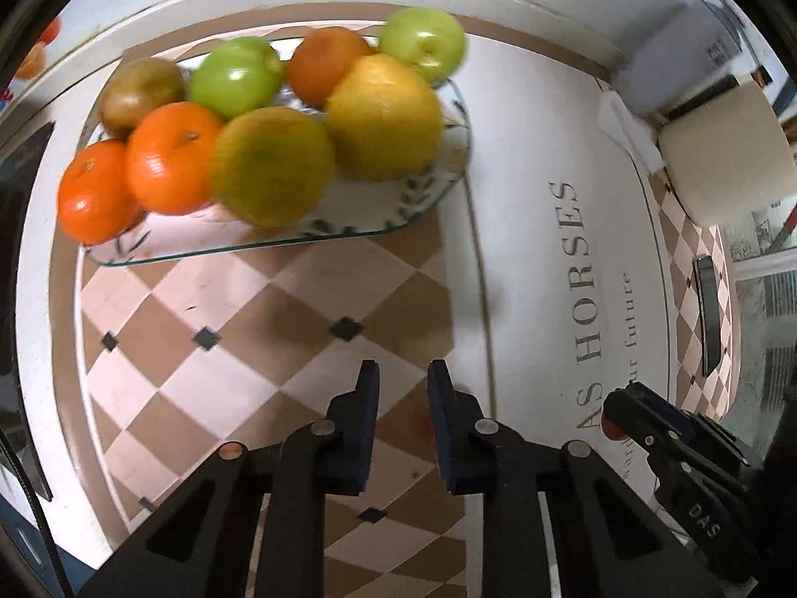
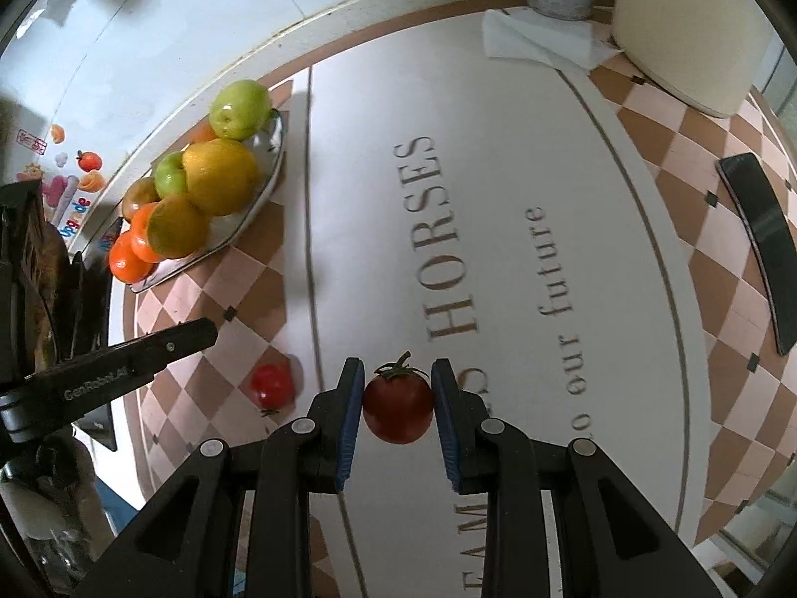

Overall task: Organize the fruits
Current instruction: 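Grasp a red tomato with the right gripper while the left gripper grasps the other tomato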

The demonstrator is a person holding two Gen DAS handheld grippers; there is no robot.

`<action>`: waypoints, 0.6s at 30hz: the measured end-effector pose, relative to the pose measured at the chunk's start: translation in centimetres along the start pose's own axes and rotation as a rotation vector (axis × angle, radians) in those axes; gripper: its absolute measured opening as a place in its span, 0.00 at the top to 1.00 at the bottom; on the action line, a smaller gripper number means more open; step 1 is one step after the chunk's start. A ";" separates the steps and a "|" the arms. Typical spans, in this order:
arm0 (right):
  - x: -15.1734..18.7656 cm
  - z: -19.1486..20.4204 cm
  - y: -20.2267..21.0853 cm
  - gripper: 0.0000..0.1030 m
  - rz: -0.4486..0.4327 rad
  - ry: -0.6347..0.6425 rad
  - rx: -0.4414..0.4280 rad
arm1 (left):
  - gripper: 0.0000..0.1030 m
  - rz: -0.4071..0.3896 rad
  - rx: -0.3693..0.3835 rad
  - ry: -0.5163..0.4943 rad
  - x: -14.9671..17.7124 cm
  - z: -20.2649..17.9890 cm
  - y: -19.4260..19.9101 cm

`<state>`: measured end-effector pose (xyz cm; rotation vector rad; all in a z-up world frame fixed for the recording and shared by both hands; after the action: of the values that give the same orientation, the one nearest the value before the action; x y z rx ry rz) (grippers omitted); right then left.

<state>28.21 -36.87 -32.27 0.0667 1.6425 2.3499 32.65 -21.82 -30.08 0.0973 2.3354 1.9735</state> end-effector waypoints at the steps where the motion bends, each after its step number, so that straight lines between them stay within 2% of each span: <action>1: 0.1 0.1 -0.1 0.71 0.003 0.001 -0.001 | 0.82 0.016 0.027 0.006 0.1 0.1 -0.1; 2: 0.2 0.2 -0.2 0.71 0.007 0.002 -0.003 | 0.82 0.035 0.073 0.022 0.4 -0.2 -0.1; 4: 0.3 0.4 -0.3 0.71 0.011 0.005 -0.005 | 0.71 0.062 0.108 0.030 1.1 -0.3 -0.4; 7: 0.6 0.3 -0.1 0.71 0.010 0.006 0.000 | 0.59 0.093 0.116 -0.001 1.6 -2.5 -1.5; 12: 0.8 -0.7 0.1 0.71 0.010 -0.009 0.013 | 0.58 0.148 0.066 -0.068 2.6 -3.9 -3.7; 15: 1.1 -1.3 0.3 0.70 0.007 -0.021 0.020 | 0.59 0.126 0.027 -0.109 2.7 -4.6 -4.4; 18: 1.3 -1.7 0.4 0.70 0.006 -0.032 0.023 | 0.73 0.100 0.008 -0.146 2.9 -5.2 -4.5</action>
<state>26.56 -38.21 -32.64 0.1129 1.6570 2.3225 29.27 -27.38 -33.67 0.3531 2.2872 1.9288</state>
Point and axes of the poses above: each gripper's, at about its wrist camera, not at the fingertips, and y roughly against the way its jaws point, z to its left, x to its underside, the point moved 10 cm from there along -y, roughly the way its jaws point, and after that the axes turned 3 degrees about -x, right-handed, at the moved point
